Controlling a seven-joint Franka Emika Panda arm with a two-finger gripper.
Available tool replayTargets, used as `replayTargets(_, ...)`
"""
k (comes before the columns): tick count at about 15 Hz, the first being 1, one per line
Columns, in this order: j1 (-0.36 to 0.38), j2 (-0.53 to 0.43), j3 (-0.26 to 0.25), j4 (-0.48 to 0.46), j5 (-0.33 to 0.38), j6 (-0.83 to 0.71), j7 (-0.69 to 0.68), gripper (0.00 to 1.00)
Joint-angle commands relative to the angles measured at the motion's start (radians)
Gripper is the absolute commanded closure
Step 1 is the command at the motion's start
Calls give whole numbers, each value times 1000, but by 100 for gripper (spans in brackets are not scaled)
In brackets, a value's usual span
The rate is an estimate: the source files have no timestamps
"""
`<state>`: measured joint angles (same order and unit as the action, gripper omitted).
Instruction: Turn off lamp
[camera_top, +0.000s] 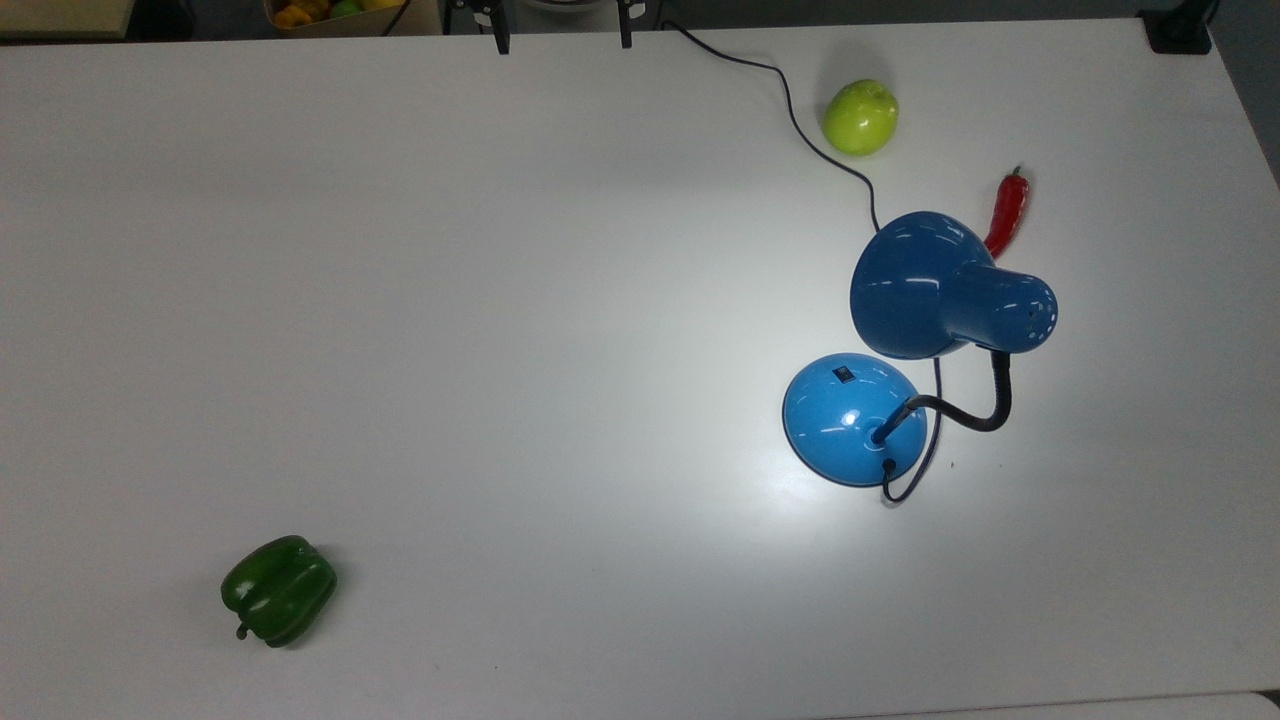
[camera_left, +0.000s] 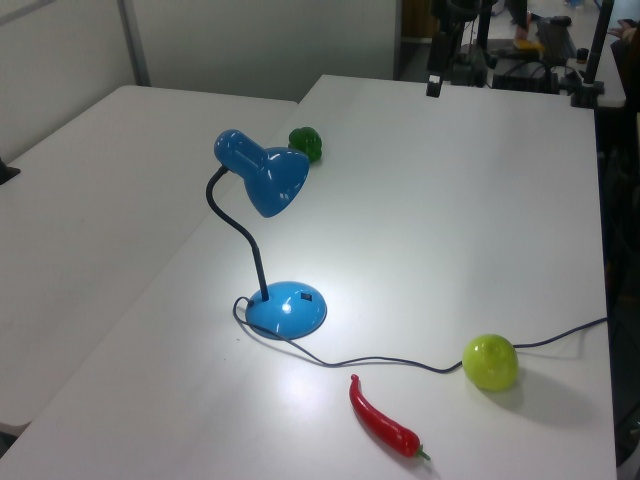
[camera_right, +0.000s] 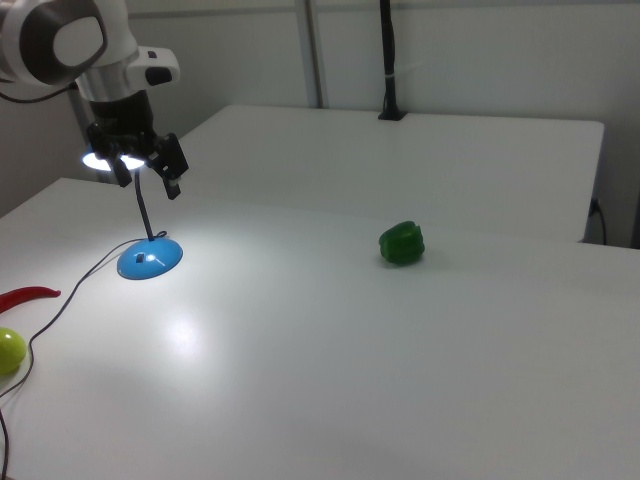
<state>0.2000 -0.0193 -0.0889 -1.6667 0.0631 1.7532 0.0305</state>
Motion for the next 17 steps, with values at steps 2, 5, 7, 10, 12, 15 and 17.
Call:
replayTargets(2, 15, 4, -12, -11, 9, 23, -26, 0)
replayTargets(5, 12, 6, -12, -13, 12, 23, -29, 0)
replayTargets(7, 15, 9, -12, -13, 12, 31, -29, 0)
replayTargets(10, 15, 18, -12, -13, 17, 37, -27, 14)
replayTargets(12, 15, 18, -12, -13, 17, 37, -29, 33)
replayTargets(15, 15, 18, -12, -16, 18, 40, -29, 49)
replayTargets(17, 16, 18, -5, -28, 17, 43, -55, 57)
